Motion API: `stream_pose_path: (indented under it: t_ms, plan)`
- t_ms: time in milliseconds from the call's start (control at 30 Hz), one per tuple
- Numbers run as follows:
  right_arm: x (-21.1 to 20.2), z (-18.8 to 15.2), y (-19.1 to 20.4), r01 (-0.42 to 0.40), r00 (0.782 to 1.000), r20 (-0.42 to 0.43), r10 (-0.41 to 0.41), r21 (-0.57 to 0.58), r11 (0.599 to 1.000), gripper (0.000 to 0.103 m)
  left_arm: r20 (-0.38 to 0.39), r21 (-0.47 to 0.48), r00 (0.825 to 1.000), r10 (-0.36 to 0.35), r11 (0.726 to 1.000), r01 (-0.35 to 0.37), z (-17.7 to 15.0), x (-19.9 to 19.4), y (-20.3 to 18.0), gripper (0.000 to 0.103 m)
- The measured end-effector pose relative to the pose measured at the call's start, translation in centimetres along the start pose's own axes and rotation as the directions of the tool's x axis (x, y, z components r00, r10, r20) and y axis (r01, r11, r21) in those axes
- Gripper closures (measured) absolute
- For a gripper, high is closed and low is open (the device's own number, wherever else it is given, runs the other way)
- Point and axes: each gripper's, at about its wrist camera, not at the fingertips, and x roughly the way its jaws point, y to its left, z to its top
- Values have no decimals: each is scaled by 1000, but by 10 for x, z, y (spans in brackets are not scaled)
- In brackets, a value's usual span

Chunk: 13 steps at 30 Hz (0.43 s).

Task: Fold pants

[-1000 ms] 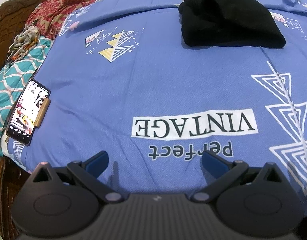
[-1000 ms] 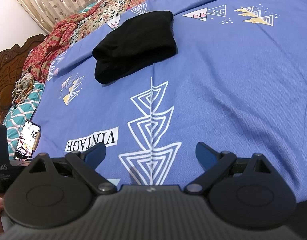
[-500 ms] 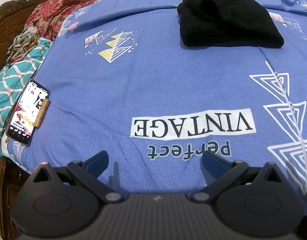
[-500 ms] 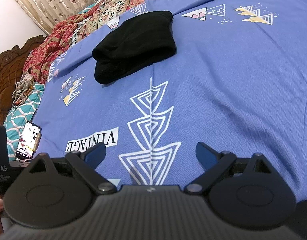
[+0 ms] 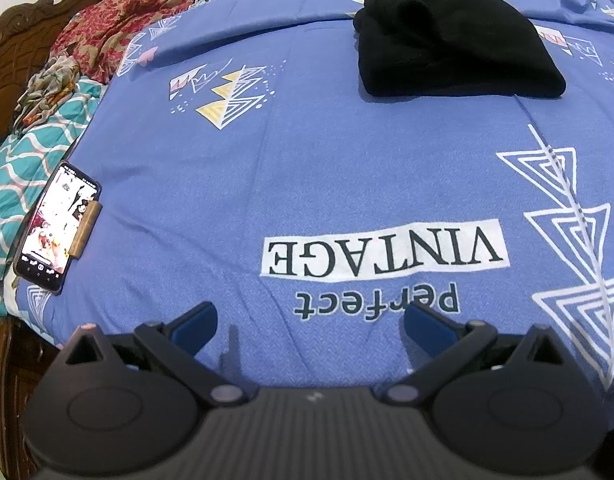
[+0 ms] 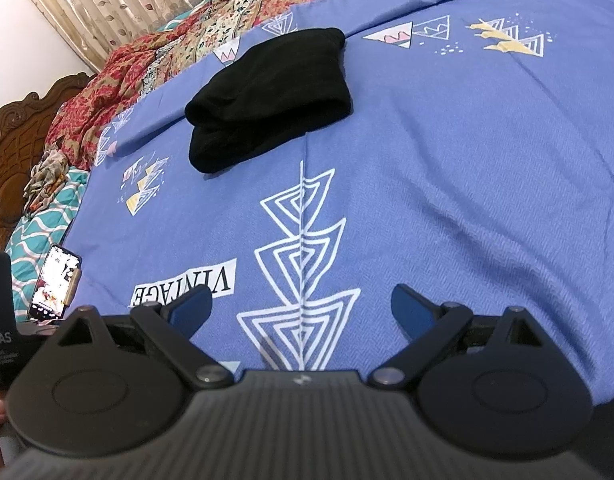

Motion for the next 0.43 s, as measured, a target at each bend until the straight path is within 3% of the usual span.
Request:
stream_pose_path:
  t_ms: [433]
  plan:
    - [1, -1, 1, 3, 1000, 2, -3, 2, 1000, 5, 16, 23, 1000, -25, 999, 25, -2, -2, 0, 0]
